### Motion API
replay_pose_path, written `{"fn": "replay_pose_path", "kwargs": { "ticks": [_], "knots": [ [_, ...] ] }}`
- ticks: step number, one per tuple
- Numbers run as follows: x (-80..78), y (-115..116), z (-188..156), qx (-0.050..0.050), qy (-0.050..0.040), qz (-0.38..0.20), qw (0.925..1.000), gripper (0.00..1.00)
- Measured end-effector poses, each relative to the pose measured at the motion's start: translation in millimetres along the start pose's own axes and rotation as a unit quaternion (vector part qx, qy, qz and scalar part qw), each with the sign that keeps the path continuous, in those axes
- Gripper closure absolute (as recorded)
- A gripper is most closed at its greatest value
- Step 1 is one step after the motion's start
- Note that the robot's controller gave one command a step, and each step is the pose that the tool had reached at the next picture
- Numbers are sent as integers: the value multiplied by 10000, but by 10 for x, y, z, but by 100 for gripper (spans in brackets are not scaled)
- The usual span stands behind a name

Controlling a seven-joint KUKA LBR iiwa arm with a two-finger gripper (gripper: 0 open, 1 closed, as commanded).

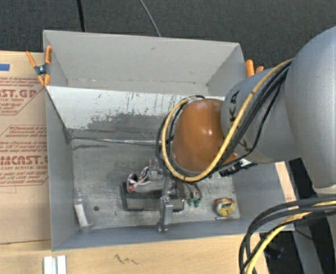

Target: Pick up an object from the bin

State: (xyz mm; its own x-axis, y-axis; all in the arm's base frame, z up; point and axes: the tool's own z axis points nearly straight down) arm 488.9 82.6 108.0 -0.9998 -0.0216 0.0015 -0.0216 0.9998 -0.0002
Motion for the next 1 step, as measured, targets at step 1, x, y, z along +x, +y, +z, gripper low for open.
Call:
{"fn": "replay_pose_path", "kwargs": {
  "ticks": [1],
  "knots": [
    [48,18,-118,-8,-10,629,9980,0]
  ]
}}
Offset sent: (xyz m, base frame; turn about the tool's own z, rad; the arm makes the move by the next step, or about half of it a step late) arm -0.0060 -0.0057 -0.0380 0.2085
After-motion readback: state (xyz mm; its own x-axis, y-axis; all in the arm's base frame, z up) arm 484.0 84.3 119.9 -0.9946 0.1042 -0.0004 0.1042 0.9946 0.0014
